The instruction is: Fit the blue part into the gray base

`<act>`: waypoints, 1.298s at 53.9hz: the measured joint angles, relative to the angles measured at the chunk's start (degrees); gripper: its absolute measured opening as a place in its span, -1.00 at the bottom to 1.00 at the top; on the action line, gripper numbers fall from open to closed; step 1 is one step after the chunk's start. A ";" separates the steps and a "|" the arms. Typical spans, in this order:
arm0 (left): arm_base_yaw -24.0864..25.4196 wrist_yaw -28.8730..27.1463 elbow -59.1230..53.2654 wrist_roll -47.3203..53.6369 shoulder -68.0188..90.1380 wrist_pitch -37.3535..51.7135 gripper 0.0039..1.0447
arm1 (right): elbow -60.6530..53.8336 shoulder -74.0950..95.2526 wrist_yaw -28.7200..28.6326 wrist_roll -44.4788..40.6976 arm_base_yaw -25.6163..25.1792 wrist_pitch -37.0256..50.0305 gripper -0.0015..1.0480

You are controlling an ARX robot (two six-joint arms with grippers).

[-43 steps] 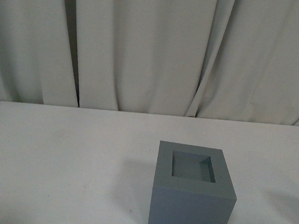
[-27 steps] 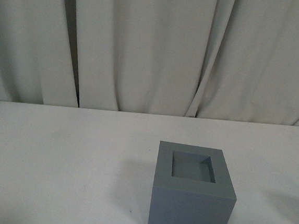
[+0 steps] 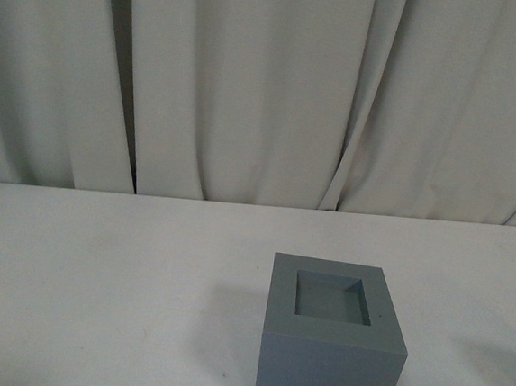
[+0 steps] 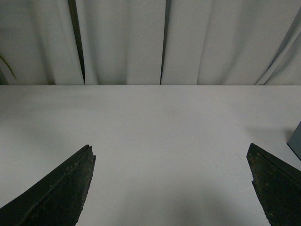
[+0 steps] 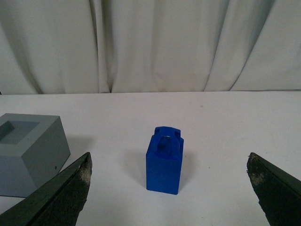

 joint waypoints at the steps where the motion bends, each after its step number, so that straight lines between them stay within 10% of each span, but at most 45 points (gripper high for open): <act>1: 0.00 0.00 0.00 0.00 0.00 0.00 0.89 | 0.00 0.00 0.00 0.02 0.00 0.00 0.86; 26: 0.00 0.00 0.00 0.00 0.00 0.00 0.89 | 0.00 0.04 -0.46 -0.09 -0.09 -0.04 0.86; 35: 0.00 -0.02 0.00 -0.02 0.00 0.00 0.89 | 4.92 10.86 -23.19 -6.12 -7.78 -8.33 0.86; 48: 0.00 0.00 0.00 0.00 0.00 0.00 0.89 | 20.52 26.84 -18.05 -9.42 -3.78 -16.94 0.86; 70: 0.00 0.00 0.00 0.00 0.00 0.00 0.89 | 55.52 64.65 -26.77 -42.32 -2.82 -38.58 0.86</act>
